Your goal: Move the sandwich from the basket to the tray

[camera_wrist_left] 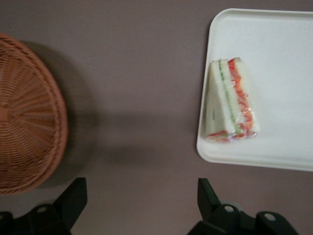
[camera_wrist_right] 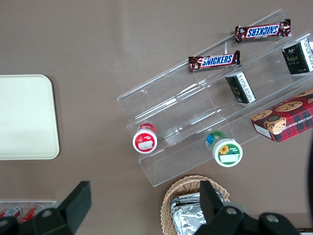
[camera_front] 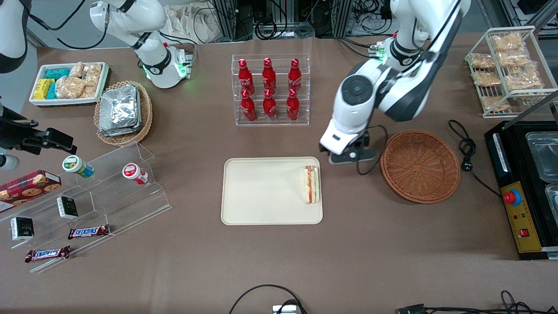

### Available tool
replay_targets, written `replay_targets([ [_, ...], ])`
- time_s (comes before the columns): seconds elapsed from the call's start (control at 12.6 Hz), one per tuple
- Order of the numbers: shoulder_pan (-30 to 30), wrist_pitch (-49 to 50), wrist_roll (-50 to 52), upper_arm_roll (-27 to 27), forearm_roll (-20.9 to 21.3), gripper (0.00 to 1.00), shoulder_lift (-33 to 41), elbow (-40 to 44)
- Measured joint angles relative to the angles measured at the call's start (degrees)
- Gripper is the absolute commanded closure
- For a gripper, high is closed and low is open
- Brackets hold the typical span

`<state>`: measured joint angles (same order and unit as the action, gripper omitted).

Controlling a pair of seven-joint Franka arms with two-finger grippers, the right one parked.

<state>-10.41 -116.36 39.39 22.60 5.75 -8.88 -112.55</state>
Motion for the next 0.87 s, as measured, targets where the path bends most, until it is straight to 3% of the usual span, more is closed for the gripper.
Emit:
replay_targets([
  [0.16, 4.12, 7.99, -7.78, -0.41, -2.22, 0.00, 3.24, 2.90],
  [0.48, 13.91, 22.70, -24.10, -0.81, -2.65, 0.00, 3.84, 13.87],
  [0.87, 20.50, 27.42, -28.82, -0.93, -2.69, 0.00, 3.59, 17.21],
])
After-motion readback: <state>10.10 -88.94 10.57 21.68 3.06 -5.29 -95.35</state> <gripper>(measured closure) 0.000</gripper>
